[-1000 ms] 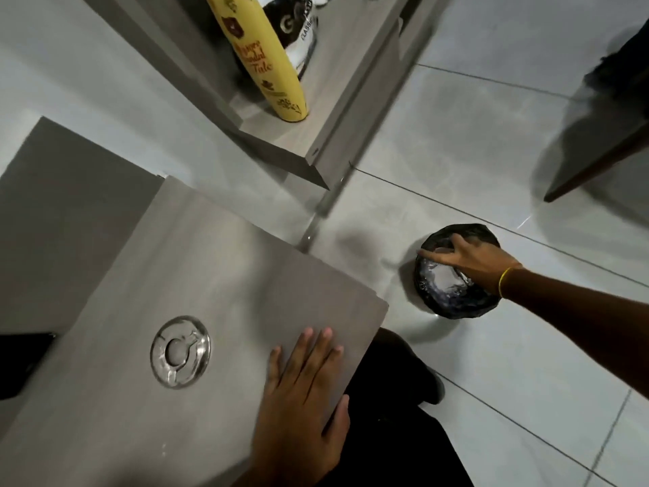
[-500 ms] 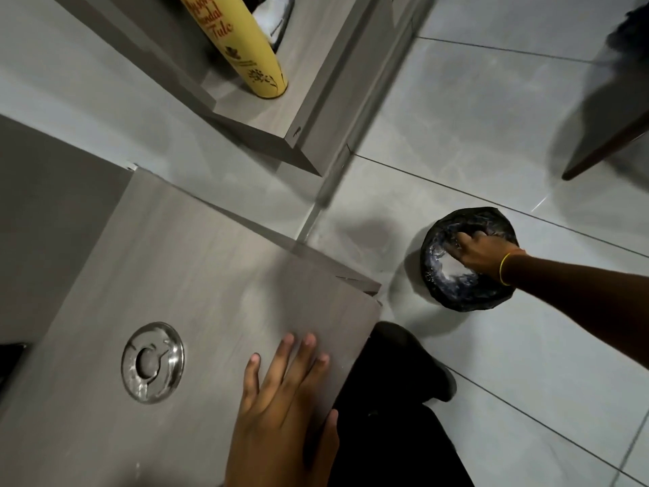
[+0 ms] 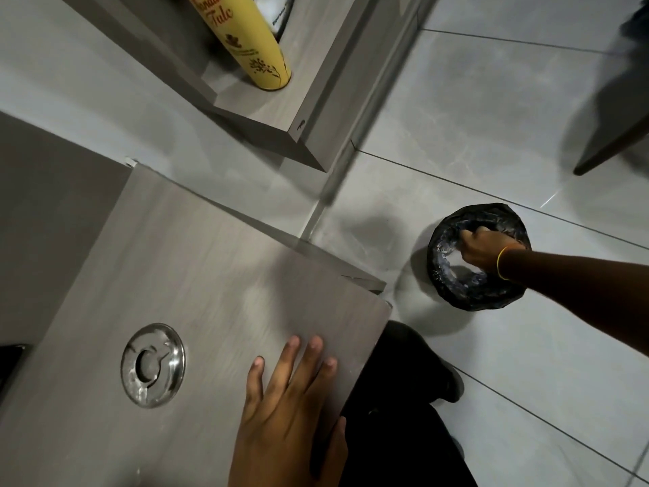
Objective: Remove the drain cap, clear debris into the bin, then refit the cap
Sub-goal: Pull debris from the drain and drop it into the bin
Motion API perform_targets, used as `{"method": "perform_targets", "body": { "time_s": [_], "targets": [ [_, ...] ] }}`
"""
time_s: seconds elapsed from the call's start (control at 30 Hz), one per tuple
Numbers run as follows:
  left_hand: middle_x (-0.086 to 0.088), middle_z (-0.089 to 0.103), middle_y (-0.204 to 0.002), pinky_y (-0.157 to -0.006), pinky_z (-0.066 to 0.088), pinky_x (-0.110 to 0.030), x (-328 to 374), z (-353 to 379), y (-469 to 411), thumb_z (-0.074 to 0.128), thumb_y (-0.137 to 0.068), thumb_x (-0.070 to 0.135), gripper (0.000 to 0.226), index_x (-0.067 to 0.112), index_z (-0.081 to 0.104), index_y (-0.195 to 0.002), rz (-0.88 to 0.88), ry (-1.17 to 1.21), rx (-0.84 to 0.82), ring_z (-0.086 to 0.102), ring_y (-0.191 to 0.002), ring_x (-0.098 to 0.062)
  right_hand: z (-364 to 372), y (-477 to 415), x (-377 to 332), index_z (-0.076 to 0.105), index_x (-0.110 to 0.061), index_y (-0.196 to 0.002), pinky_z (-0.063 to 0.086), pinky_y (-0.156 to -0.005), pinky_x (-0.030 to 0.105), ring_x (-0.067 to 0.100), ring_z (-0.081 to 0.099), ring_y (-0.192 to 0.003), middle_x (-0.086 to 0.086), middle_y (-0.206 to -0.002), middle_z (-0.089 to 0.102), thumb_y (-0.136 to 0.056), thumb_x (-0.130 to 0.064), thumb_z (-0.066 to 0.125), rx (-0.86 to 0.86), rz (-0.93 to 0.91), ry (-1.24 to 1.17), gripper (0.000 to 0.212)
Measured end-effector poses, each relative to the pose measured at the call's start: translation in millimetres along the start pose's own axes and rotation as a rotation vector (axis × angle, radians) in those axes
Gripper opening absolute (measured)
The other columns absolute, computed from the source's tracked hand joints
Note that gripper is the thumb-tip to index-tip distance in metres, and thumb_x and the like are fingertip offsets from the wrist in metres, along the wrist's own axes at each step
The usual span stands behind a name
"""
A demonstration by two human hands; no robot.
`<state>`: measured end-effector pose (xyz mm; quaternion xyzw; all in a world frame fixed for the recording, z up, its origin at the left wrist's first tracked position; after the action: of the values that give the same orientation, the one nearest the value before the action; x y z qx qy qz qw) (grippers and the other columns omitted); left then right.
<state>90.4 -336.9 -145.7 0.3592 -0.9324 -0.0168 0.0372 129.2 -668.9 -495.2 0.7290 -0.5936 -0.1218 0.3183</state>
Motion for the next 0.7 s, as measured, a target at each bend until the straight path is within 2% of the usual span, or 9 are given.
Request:
{"method": "perform_targets", "body": {
  "time_s": [0.1, 0.13, 0.23, 0.27, 0.33, 0.4, 0.5, 0.57, 0.7],
  "targets": [
    [-0.006, 0.051, -0.153, -0.102, 0.035, -0.076, -0.7, 2.5, 0.4, 0.056, -0.079, 0.052, 0.066, 0.023, 0.051, -0.139, 0.019, -0.032, 0.003, 0.042, -0.144, -0.028, -10.1, 1.2, -2.8, 0.01, -0.021, -0.164, 0.05, -0.082, 0.039, 0.03, 0.062, -0.106, 0.024, -0.134, 0.053, -0.106, -0.006, 0.035, 0.048, -0.007, -0.109, 0.065],
    [-0.006, 0.051, -0.153, -0.101, 0.034, -0.078, -1.4, 2.7, 0.9, 0.057, -0.079, 0.052, 0.067, 0.024, 0.051, -0.139, 0.021, -0.027, 0.014, 0.042, -0.144, -0.027, -9.2, 1.3, -5.8, 0.006, -0.028, -0.162, 0.052, -0.085, 0.039, 0.03, 0.063, -0.105, 0.022, -0.13, 0.052, -0.106, -0.007, 0.036, 0.044, -0.027, -0.14, 0.067],
    [-0.004, 0.052, -0.162, -0.105, 0.035, -0.078, -1.4, 2.5, 6.0, 0.06, -0.082, 0.05, 0.07, 0.024, 0.049, -0.145, 0.029, 0.025, 0.055, 0.042, -0.148, -0.027, -6.8, -3.1, -6.8, 0.053, -0.007, -0.145, 0.052, -0.089, 0.04, 0.034, 0.065, -0.11, 0.011, -0.108, 0.057, -0.108, -0.011, 0.038, 0.017, 0.033, -0.314, 0.04],
    [-0.003, 0.05, -0.165, -0.111, 0.037, -0.074, -1.1, 1.7, 8.2, 0.061, -0.083, 0.05, 0.07, 0.024, 0.049, -0.147, 0.028, 0.048, 0.07, 0.041, -0.151, -0.027, -8.3, -6.0, -4.1, 0.058, -0.002, -0.14, 0.052, -0.088, 0.039, 0.033, 0.065, -0.11, 0.013, -0.112, 0.058, -0.107, -0.008, 0.037, 0.04, 0.069, -0.397, 0.039],
    [-0.002, 0.047, -0.167, -0.122, 0.037, -0.064, 0.0, 1.7, 10.4, 0.064, -0.085, 0.047, 0.07, 0.025, 0.049, -0.149, 0.015, 0.101, 0.092, 0.039, -0.157, -0.025, -18.0, -2.4, 2.5, 0.043, -0.001, -0.152, 0.051, -0.087, 0.041, 0.032, 0.066, -0.11, 0.021, -0.129, 0.055, -0.105, -0.001, 0.035, 0.041, 0.095, -0.496, 0.048],
    [-0.003, 0.047, -0.168, -0.123, 0.033, -0.059, 0.1, 3.4, 13.0, 0.066, -0.084, 0.045, 0.073, 0.023, 0.049, -0.152, 0.004, 0.105, 0.089, 0.034, -0.16, -0.022, -38.5, 7.0, 12.8, 0.021, -0.016, -0.162, 0.052, -0.085, 0.042, 0.037, 0.066, -0.114, 0.022, -0.141, 0.049, -0.104, -0.007, 0.041, 0.133, 0.144, -0.573, 0.063],
    [-0.003, 0.043, -0.171, -0.127, 0.03, -0.056, -0.9, 7.5, 15.7, 0.07, -0.086, 0.041, 0.079, 0.022, 0.046, -0.159, 0.015, 0.12, 0.087, 0.035, -0.162, -0.023, -70.5, 37.9, 46.6, 0.04, -0.017, -0.152, 0.056, -0.085, 0.042, 0.045, 0.068, -0.111, 0.025, -0.134, 0.056, -0.096, -0.02, 0.062, 0.237, 0.387, -0.842, 0.06],
    [0.0, 0.036, -0.175, -0.13, 0.025, -0.058, -2.6, 10.2, 17.5, 0.07, -0.09, 0.04, 0.08, 0.023, 0.042, -0.163, 0.022, 0.145, 0.067, 0.033, -0.163, -0.025, -90.6, 70.9, 66.2, 0.055, -0.011, -0.137, 0.056, -0.092, 0.049, 0.049, 0.067, -0.11, 0.03, -0.122, 0.067, -0.086, -0.013, 0.071, 0.264, 0.54, -0.996, 0.053],
    [0.003, 0.02, -0.181, -0.13, 0.021, -0.06, -3.3, 18.7, 17.9, 0.066, -0.092, 0.043, 0.089, 0.023, 0.029, -0.17, 0.003, 0.157, -0.046, 0.022, -0.166, -0.023, -158.0, 160.4, 82.7, 0.075, -0.008, -0.113, 0.057, -0.093, 0.047, 0.048, 0.073, -0.1, 0.026, -0.1, 0.079, -0.08, -0.005, 0.073, 0.286, 0.733, -1.157, 0.033]
  ]
}}
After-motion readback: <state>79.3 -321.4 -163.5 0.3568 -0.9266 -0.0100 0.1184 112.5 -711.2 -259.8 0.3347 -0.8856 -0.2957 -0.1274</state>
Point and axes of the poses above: each hand's wrist, its own y-axis away from the middle knuckle, its own z-axis out of the palm, x = y × z, the point moved 9 cm from there along -y, towards the middle knuckle
